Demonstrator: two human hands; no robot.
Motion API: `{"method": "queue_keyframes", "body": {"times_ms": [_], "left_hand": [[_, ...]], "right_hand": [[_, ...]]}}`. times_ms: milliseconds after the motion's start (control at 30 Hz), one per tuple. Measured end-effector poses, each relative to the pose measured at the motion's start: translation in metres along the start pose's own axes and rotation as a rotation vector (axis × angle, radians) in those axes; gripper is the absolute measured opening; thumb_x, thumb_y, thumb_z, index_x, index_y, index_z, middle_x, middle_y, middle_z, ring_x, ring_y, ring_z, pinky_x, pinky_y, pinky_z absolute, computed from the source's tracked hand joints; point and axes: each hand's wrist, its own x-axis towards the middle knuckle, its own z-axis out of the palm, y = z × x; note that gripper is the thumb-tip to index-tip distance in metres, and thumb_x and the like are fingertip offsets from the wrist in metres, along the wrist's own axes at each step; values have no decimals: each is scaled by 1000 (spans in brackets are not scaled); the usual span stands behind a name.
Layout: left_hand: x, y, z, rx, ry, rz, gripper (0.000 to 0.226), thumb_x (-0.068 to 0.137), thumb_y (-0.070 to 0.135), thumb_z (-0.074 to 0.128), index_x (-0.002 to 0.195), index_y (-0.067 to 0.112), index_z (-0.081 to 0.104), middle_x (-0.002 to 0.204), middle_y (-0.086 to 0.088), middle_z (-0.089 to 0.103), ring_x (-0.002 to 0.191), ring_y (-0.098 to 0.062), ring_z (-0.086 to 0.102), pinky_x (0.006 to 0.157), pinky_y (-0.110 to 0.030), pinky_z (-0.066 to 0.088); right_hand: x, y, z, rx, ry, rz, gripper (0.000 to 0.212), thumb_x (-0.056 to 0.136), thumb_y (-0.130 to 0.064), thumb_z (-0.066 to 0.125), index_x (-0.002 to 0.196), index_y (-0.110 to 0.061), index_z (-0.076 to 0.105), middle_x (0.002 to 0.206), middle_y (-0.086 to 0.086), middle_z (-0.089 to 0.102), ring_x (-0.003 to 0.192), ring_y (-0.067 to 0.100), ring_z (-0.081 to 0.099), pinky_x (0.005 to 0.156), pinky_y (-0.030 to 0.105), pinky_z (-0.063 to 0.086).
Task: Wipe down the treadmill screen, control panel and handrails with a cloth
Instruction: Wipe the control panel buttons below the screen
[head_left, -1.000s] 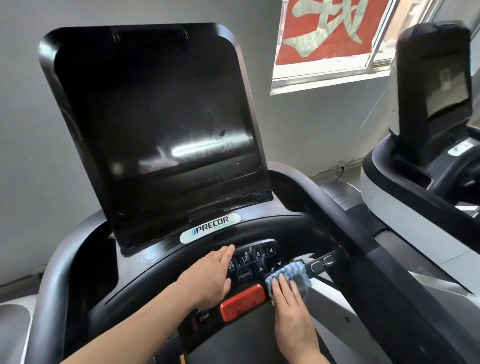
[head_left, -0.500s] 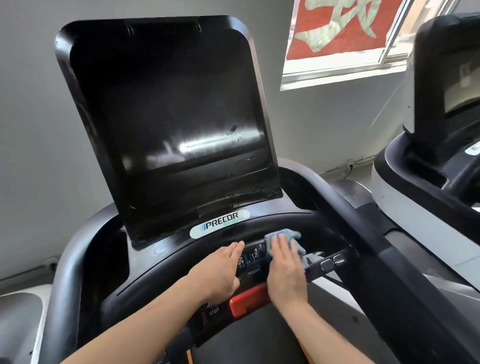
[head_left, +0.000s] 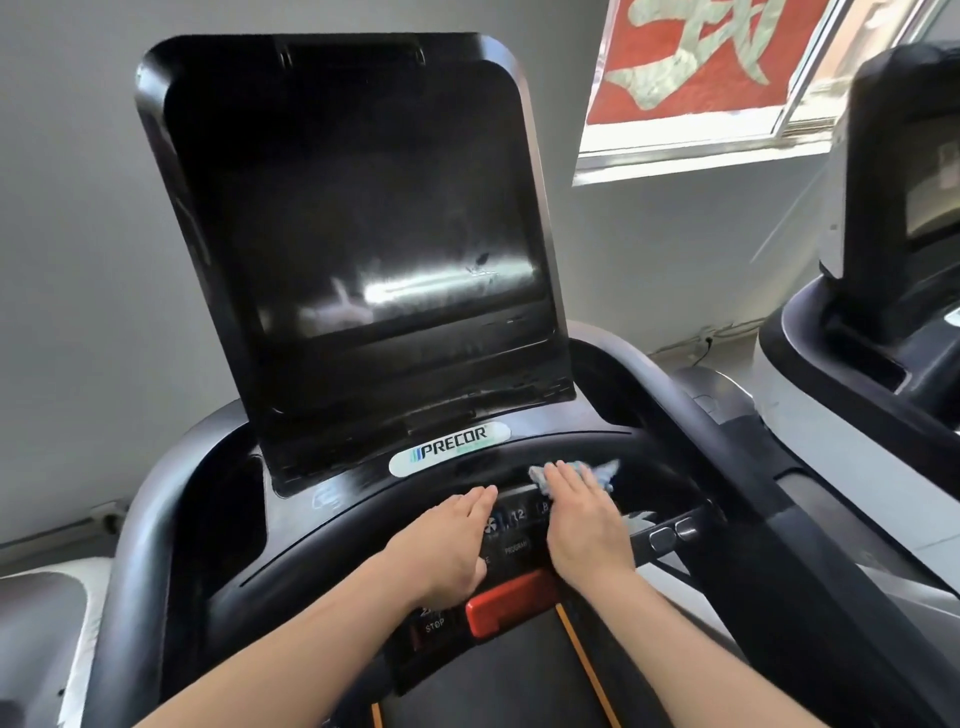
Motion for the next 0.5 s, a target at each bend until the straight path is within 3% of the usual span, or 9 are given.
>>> {"method": "queue_keyframes", "body": {"times_ms": [133,267,400,500], "left_hand": [[0,0,0,10,7,2,90,97,27,53,167,18,-4,175,-2,3,160,-21,10,129,-37,17],[1,-1,-1,-10,9,7,90,97,26,54,167,18,-3,175,-1,3,160,-20,10,129,-35,16],[2,-3,1,22,15,15,90,96,26,53,167,16,-3,175,-3,3,160,-21,9,130,-35,14],[0,-4,0,-9,0,12,91,96,24,53,167,19,-5,175,-1,1,160,-19,8,129,-36,16]], "right_hand": [[-4,-17,-6,-4,-108,-280,59,91,-18,36,142,-20,63,141,-2,67,133,25,61,109,47,52],[16,-4,-15,33,-108,-70,53,94,-12,42,143,-18,63,143,3,65,140,29,54,115,45,42],[-14,-20,-4,41,-145,-303,62,94,-18,34,153,-23,53,155,-3,56,146,21,49,116,46,43],[-1,10,0,65,-96,-76,64,92,-13,41,154,-21,51,157,3,53,146,29,48,121,46,39]]}}
